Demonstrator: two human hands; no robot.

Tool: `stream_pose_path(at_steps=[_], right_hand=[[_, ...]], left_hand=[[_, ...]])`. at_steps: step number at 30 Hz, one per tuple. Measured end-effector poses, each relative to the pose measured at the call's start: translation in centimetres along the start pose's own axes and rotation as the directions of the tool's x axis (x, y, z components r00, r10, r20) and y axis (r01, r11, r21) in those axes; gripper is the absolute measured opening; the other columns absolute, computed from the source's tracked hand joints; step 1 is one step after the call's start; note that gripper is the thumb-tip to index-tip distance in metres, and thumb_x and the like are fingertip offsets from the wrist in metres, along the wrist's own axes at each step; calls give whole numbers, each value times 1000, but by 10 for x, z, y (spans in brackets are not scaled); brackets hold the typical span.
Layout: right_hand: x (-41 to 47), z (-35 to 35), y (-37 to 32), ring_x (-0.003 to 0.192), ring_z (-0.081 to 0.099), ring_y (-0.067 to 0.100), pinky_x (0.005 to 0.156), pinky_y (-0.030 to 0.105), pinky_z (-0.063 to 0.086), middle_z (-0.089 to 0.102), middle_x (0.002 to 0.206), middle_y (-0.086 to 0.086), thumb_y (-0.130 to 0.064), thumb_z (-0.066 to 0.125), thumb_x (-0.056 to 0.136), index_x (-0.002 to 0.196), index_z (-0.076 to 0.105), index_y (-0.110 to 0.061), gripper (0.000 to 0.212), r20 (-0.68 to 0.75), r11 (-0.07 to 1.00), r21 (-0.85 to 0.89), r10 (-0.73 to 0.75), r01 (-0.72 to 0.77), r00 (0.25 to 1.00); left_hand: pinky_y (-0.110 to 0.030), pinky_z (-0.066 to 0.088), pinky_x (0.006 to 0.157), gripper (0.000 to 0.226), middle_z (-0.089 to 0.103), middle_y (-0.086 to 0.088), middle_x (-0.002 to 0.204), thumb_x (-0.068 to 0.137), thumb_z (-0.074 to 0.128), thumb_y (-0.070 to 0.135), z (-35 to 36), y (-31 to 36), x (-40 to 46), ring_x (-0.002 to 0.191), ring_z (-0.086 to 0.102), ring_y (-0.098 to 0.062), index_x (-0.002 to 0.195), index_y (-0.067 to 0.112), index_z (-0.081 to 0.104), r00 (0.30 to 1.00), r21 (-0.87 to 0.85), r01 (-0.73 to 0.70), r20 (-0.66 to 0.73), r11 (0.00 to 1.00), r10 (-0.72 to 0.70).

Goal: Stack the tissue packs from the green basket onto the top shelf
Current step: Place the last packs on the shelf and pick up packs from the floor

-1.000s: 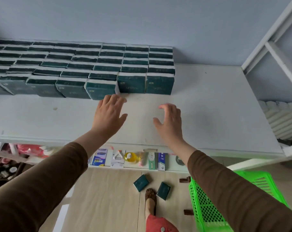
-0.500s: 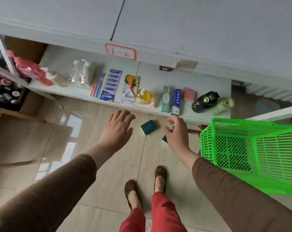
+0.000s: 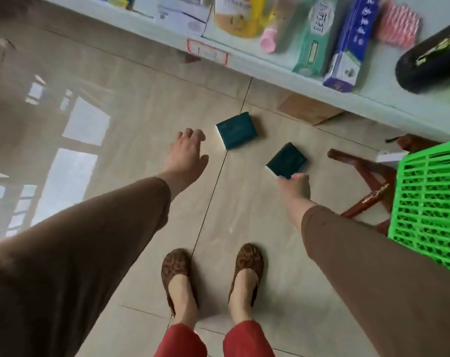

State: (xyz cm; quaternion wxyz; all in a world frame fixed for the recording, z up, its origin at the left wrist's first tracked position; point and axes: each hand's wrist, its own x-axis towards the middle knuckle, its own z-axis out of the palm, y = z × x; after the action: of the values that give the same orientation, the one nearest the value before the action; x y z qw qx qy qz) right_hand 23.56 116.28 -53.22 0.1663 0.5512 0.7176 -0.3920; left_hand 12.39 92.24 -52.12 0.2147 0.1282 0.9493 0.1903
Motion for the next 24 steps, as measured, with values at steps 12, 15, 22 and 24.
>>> stream_pose_path(at_steps=[12,15,22,24], right_hand=[[163,24,14,124,49,38,103,50,44,37,146,13,-35,90,65,152,12,-25,117,-12,985,-139,100,-101,995],[156,31,12,89,62,29,70,38,51,59,113,9,-40,88,66,135,45,-20,84,277,912,181,311,-367,909],[106,53,33,77,52,20,94,40,50,54,101,2,-27,71,87,106,53,-16,28,250,863,210,407,-460,879],[84,53,33,105,56,28,105,43,45,52,123,3,-39,68,90,123,51,-23,41,296,857,203,407,-473,864]], left_hand=[[-41,40,99,91,44,-9,136,72,83,44,120,-7,154,122,43,-30,143,16,35,996,-63,88,40,994,-86],[-43,41,94,100,49,-12,131,63,88,43,131,-1,160,119,44,-34,142,14,33,982,33,94,161,995,-98],[-31,35,78,62,38,-3,98,69,79,42,115,-10,75,93,34,-23,120,15,57,944,160,201,231,966,-235],[-32,38,80,57,38,-2,100,70,77,39,106,-22,37,93,34,-20,118,18,55,934,113,240,243,964,-261]])
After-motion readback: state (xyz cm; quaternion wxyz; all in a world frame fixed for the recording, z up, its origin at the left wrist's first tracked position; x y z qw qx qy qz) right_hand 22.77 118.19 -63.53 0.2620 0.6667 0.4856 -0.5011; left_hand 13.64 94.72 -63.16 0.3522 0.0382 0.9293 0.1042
